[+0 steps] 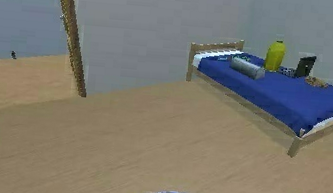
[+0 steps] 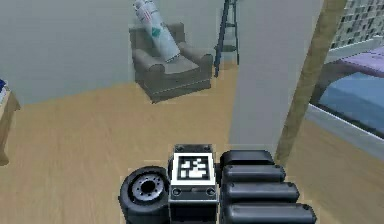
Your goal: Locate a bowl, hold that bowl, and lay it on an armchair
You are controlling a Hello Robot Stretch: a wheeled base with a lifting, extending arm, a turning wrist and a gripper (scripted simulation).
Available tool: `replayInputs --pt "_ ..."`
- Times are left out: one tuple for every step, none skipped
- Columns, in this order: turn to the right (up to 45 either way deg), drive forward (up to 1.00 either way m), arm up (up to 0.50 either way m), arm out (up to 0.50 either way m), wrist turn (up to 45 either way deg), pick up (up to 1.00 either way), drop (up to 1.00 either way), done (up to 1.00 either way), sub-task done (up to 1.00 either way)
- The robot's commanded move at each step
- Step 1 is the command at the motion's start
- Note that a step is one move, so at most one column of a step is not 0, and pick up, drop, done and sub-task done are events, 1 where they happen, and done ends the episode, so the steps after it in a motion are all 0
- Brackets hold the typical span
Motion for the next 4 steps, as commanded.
replayInputs --pt "0.0 0.05 0.00 0.00 0.0 0.00 0.00 0.00 0.00" --pt "-33.0 0.00 0.00 0.00 0.0 0.00 0.00 0.00 0.00" --pt "0.0 1.00 0.00 0.00 0.0 0.00 0.00 0.00 0.00" --pt "0.0 1.00 0.00 0.00 0.0 0.00 0.00 0.00 0.00"
